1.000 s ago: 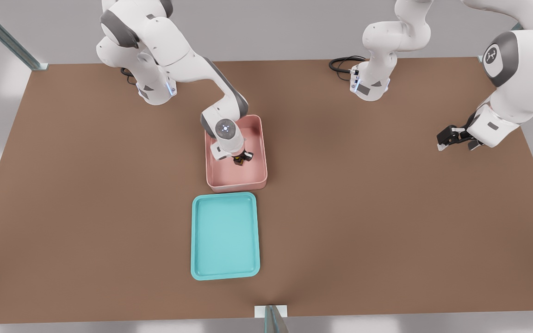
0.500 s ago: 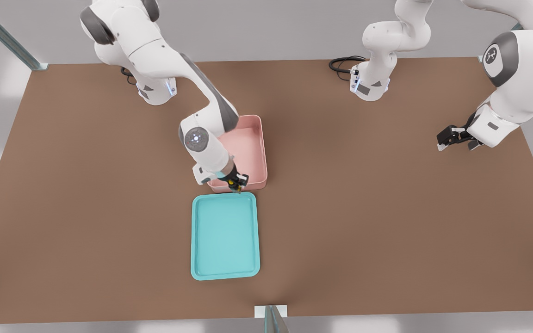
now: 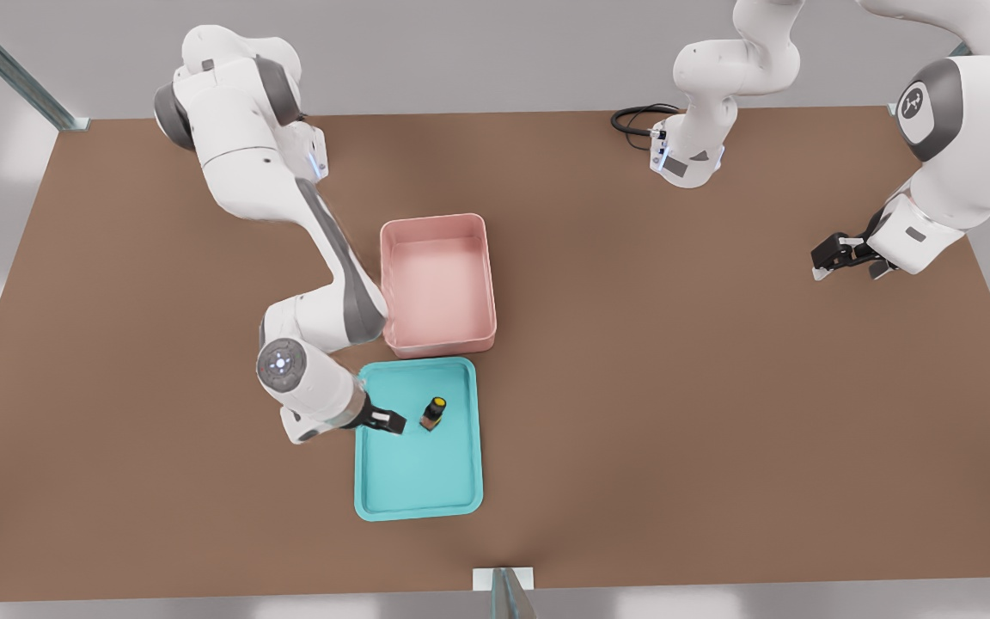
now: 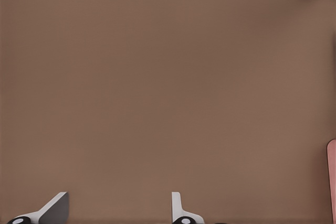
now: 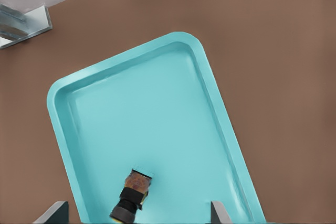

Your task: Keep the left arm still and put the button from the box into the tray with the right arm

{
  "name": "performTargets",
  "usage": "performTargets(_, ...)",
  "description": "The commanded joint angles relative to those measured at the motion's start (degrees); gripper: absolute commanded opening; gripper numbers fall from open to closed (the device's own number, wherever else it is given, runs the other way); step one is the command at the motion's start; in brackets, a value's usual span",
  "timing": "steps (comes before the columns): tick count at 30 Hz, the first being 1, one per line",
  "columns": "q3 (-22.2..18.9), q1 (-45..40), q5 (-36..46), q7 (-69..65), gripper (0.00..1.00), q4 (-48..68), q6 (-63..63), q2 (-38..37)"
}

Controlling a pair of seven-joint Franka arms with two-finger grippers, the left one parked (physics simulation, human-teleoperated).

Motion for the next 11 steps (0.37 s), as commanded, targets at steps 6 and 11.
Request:
performTargets(6,-4.6,-6.9,-12.0,-34.3,1.00,-0.6,-38.7,-17.1)
performTargets(11,-4.5,-8.1,-12.3,-34.6,1.00,0.4,-38.7,-17.1)
